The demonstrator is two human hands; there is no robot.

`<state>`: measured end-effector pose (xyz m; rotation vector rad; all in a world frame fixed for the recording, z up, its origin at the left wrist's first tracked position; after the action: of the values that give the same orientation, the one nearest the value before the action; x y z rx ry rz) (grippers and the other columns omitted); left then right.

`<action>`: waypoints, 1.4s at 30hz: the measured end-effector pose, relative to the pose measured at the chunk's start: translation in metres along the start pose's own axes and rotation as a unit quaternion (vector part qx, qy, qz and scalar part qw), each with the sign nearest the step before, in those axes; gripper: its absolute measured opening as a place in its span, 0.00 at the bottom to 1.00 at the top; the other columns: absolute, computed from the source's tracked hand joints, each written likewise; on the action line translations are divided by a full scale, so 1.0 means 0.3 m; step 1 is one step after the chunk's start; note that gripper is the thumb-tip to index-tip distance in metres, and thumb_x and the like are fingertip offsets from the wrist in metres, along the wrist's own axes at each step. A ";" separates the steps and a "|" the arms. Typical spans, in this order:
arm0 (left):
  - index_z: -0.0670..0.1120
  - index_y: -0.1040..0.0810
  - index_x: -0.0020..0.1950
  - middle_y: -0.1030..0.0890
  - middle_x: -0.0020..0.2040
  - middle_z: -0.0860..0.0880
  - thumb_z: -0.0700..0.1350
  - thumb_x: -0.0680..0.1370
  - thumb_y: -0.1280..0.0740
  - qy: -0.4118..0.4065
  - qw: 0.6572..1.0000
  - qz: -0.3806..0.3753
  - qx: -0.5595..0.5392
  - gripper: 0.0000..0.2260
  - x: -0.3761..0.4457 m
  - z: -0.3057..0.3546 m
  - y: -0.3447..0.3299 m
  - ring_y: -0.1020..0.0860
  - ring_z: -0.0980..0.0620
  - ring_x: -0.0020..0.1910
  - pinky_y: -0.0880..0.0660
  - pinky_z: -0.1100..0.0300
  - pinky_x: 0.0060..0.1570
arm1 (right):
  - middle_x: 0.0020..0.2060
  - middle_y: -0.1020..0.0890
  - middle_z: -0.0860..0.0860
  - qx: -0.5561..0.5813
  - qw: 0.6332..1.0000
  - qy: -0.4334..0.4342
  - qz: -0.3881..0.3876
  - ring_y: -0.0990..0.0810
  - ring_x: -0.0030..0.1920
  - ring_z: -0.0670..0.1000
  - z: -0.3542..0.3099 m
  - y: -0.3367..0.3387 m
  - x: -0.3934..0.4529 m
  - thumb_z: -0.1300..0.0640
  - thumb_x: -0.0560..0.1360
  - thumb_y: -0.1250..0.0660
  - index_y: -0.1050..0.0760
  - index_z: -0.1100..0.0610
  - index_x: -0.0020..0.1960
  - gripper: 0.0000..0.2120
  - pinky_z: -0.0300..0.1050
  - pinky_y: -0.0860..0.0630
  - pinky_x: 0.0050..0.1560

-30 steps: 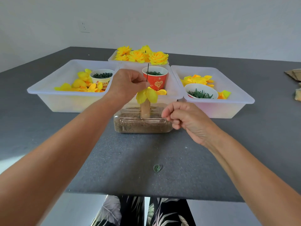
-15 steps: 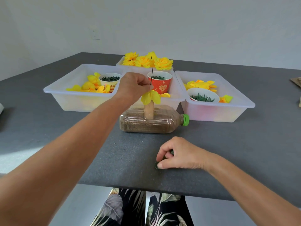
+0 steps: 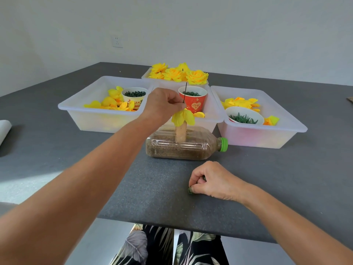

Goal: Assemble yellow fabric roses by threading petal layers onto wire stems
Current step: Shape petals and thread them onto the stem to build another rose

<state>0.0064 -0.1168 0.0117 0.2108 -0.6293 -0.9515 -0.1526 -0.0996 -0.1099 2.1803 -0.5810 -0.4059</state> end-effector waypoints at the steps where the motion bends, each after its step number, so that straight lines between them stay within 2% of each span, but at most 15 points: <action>1: 0.42 0.18 0.45 0.22 0.35 0.51 0.39 0.73 0.28 0.000 1.000 -0.002 -0.001 0.03 -0.001 0.000 -0.001 0.28 0.60 0.32 0.31 0.75 0.29 | 0.17 0.31 0.42 0.014 1.000 -0.005 0.002 0.34 0.21 0.41 0.003 0.005 0.002 0.59 0.70 0.27 0.20 0.52 0.36 0.05 0.27 0.36 0.29; 7: 0.41 0.18 0.44 0.21 0.35 0.50 0.39 0.72 0.28 -0.003 1.000 -0.005 0.001 0.02 0.004 -0.003 -0.002 0.27 0.58 0.33 0.30 0.72 0.33 | 0.19 0.32 0.44 0.054 0.998 -0.004 0.041 0.34 0.25 0.43 -0.035 0.114 0.017 0.60 0.70 0.28 0.20 0.53 0.35 0.06 0.32 0.32 0.33; 9: 0.43 0.18 0.41 0.20 0.37 0.49 0.39 0.72 0.28 -0.003 1.000 -0.011 -0.012 0.01 0.005 -0.015 -0.005 0.25 0.55 0.35 0.29 0.70 0.33 | 0.22 0.31 0.44 0.073 0.995 0.005 0.065 0.33 0.28 0.44 -0.065 0.186 0.018 0.61 0.69 0.27 0.19 0.54 0.35 0.05 0.32 0.32 0.33; 12: 0.46 0.18 0.40 0.18 0.37 0.50 0.39 0.71 0.27 -0.001 0.999 -0.021 -0.024 0.03 0.015 -0.031 -0.006 0.24 0.56 0.36 0.29 0.70 0.34 | 0.24 0.28 0.44 0.145 0.978 0.036 0.148 0.32 0.27 0.41 -0.107 0.348 0.031 0.64 0.69 0.27 0.18 0.52 0.35 0.08 0.28 0.33 0.31; 14: 0.46 0.17 0.40 0.18 0.36 0.51 0.39 0.71 0.27 -0.001 0.999 -0.034 -0.027 0.03 0.024 -0.033 -0.007 0.25 0.57 0.35 0.29 0.69 0.36 | 0.25 0.24 0.45 0.218 0.947 0.039 0.232 0.30 0.26 0.40 -0.103 0.477 0.069 0.65 0.69 0.27 0.18 0.53 0.35 0.08 0.27 0.33 0.29; 17: 0.45 0.17 0.40 0.17 0.38 0.46 0.38 0.71 0.27 -0.006 0.997 -0.065 -0.029 0.03 0.036 -0.028 -0.013 0.24 0.55 0.37 0.26 0.62 0.39 | 0.23 0.25 0.46 0.269 0.909 -0.014 0.317 0.34 0.21 0.40 -0.032 0.623 0.204 0.63 0.69 0.27 0.20 0.59 0.36 0.04 0.30 0.38 0.23; 20: 0.43 0.17 0.41 0.17 0.39 0.45 0.37 0.72 0.28 -0.016 0.995 -0.084 -0.048 0.01 0.051 -0.024 -0.015 0.24 0.53 0.38 0.26 0.60 0.42 | 0.29 0.26 0.53 0.245 0.899 -0.089 0.352 0.36 0.25 0.45 0.062 0.704 0.399 0.64 0.69 0.28 0.19 0.66 0.43 0.06 0.33 0.39 0.22; 22: 0.43 0.17 0.40 0.18 0.37 0.46 0.37 0.72 0.28 -0.018 0.993 -0.098 -0.060 0.02 0.031 -0.016 -0.021 0.24 0.54 0.36 0.26 0.60 0.40 | 0.32 0.25 0.55 0.231 0.893 -0.132 0.364 0.34 0.28 0.48 0.125 0.719 0.489 0.64 0.68 0.27 0.20 0.67 0.44 0.07 0.37 0.37 0.26; 24: 0.45 0.17 0.38 0.17 0.37 0.45 0.37 0.71 0.27 -0.022 0.992 -0.106 -0.071 0.04 0.038 -0.019 -0.021 0.23 0.53 0.36 0.25 0.59 0.40 | 0.28 0.28 0.54 0.209 0.885 -0.175 0.377 0.33 0.28 0.52 0.177 0.747 0.589 0.65 0.66 0.27 0.22 0.66 0.37 0.05 0.39 0.39 0.29; 27: 0.48 0.19 0.36 0.17 0.37 0.49 0.37 0.71 0.27 -0.026 0.990 -0.111 -0.080 0.07 0.049 -0.021 -0.014 0.20 0.52 0.39 0.24 0.59 0.44 | 0.24 0.32 0.52 0.143 0.883 -0.220 0.389 0.32 0.29 0.53 0.229 0.775 0.701 0.65 0.67 0.28 0.33 0.60 0.27 0.16 0.40 0.38 0.29; 30: 0.48 0.20 0.35 0.18 0.36 0.57 0.37 0.71 0.27 -0.034 0.989 -0.119 -0.083 0.08 0.050 -0.025 -0.014 0.21 0.58 0.37 0.24 0.66 0.43 | 0.30 0.28 0.54 0.078 0.894 -0.243 0.367 0.27 0.39 0.56 0.265 0.766 0.782 0.65 0.71 0.34 0.34 0.60 0.29 0.15 0.43 0.33 0.37; 33: 0.47 0.19 0.36 0.18 0.35 0.59 0.37 0.71 0.27 -0.034 0.987 -0.122 -0.100 0.07 0.050 -0.026 -0.014 0.23 0.62 0.36 0.27 0.69 0.41 | 0.33 0.29 0.55 0.045 0.909 -0.255 0.327 0.29 0.43 0.55 0.288 0.743 0.817 0.66 0.76 0.41 0.37 0.59 0.30 0.16 0.43 0.33 0.39; 35: 0.47 0.19 0.36 0.18 0.35 0.59 0.37 0.71 0.27 -0.034 0.986 -0.122 -0.104 0.07 0.048 -0.025 -0.013 0.23 0.63 0.36 0.27 0.70 0.41 | 0.39 0.27 0.56 0.111 0.921 -0.226 0.299 0.29 0.44 0.54 0.275 0.732 0.820 0.66 0.77 0.43 0.34 0.57 0.34 0.13 0.43 0.30 0.43; 38: 0.51 0.19 0.35 0.18 0.35 0.58 0.38 0.71 0.27 -0.027 0.986 -0.121 -0.108 0.09 0.047 -0.027 -0.011 0.21 0.59 0.38 0.25 0.67 0.42 | 0.38 0.25 0.53 0.282 0.895 -0.157 0.308 0.30 0.36 0.49 0.210 0.722 0.747 0.68 0.78 0.45 0.26 0.60 0.46 0.10 0.39 0.30 0.39; 42: 0.50 0.18 0.35 0.16 0.37 0.51 0.38 0.71 0.27 -0.014 0.986 -0.121 -0.117 0.08 0.049 -0.035 -0.014 0.19 0.54 0.39 0.23 0.61 0.43 | 0.39 0.22 0.55 0.348 0.896 -0.025 0.275 0.24 0.37 0.49 0.049 0.689 0.594 0.73 0.77 0.44 0.26 0.67 0.51 0.10 0.35 0.23 0.38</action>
<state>0.0160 -0.1323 0.0074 0.0649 -0.5185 -1.2561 -0.0650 -0.3186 0.0280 2.5113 -1.5063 0.0817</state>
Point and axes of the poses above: each hand's wrist, its own x-axis towards the middle knuckle, its own y-axis out of the back of the hand, z = x × y, the point moved 8 cm from there along x, towards the middle knuckle
